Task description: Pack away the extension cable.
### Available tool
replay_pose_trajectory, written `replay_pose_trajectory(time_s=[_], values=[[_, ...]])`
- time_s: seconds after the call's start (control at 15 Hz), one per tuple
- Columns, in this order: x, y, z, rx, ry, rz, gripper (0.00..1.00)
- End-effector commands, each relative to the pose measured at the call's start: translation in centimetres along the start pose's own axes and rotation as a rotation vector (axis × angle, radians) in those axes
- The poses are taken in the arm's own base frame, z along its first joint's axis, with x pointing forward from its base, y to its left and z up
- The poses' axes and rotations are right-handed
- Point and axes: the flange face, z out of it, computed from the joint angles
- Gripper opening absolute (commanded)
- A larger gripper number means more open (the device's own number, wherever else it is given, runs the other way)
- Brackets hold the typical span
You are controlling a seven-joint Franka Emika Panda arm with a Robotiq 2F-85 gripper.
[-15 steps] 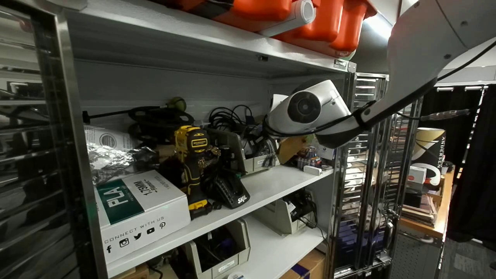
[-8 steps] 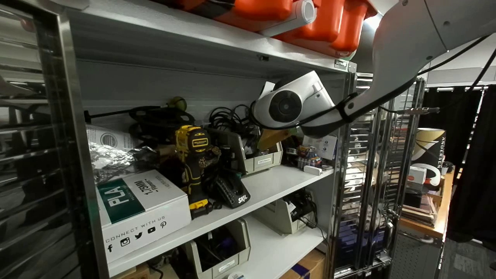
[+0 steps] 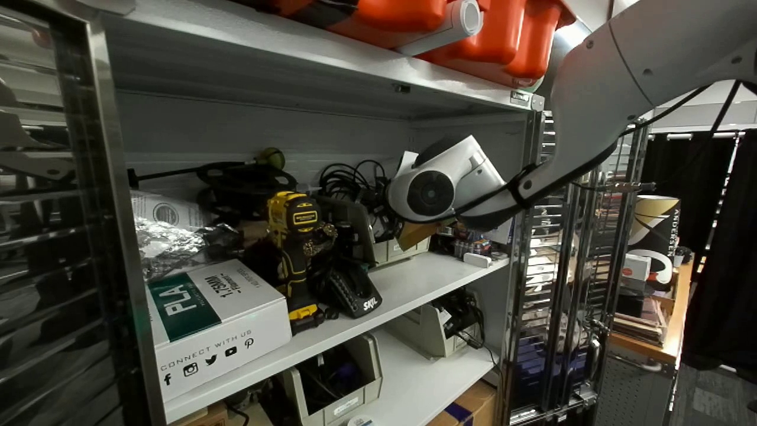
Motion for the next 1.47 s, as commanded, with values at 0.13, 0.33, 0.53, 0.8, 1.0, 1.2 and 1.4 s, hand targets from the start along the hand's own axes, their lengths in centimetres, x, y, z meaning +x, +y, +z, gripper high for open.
replay_pose_trajectory(time_s=[0.13,0.33,0.53,0.8,1.0,1.2,1.4], values=[[-1.8,-0.6,1.9,-0.025,-0.079,-0.104,0.66],[-0.8,-0.7,0.9,-0.006,-0.088,-0.071,0.91],[1.2,-1.0,-1.0,0.019,-0.081,-0.025,1.00],[3.1,0.4,-3.5,-0.002,-0.108,-0.009,1.00],[3.3,1.5,-6.1,0.004,-0.176,-0.030,1.00],[2.9,3.3,-9.4,0.019,-0.279,-0.061,1.00],[2.3,5.8,-12.9,0.032,-0.393,-0.089,1.00]])
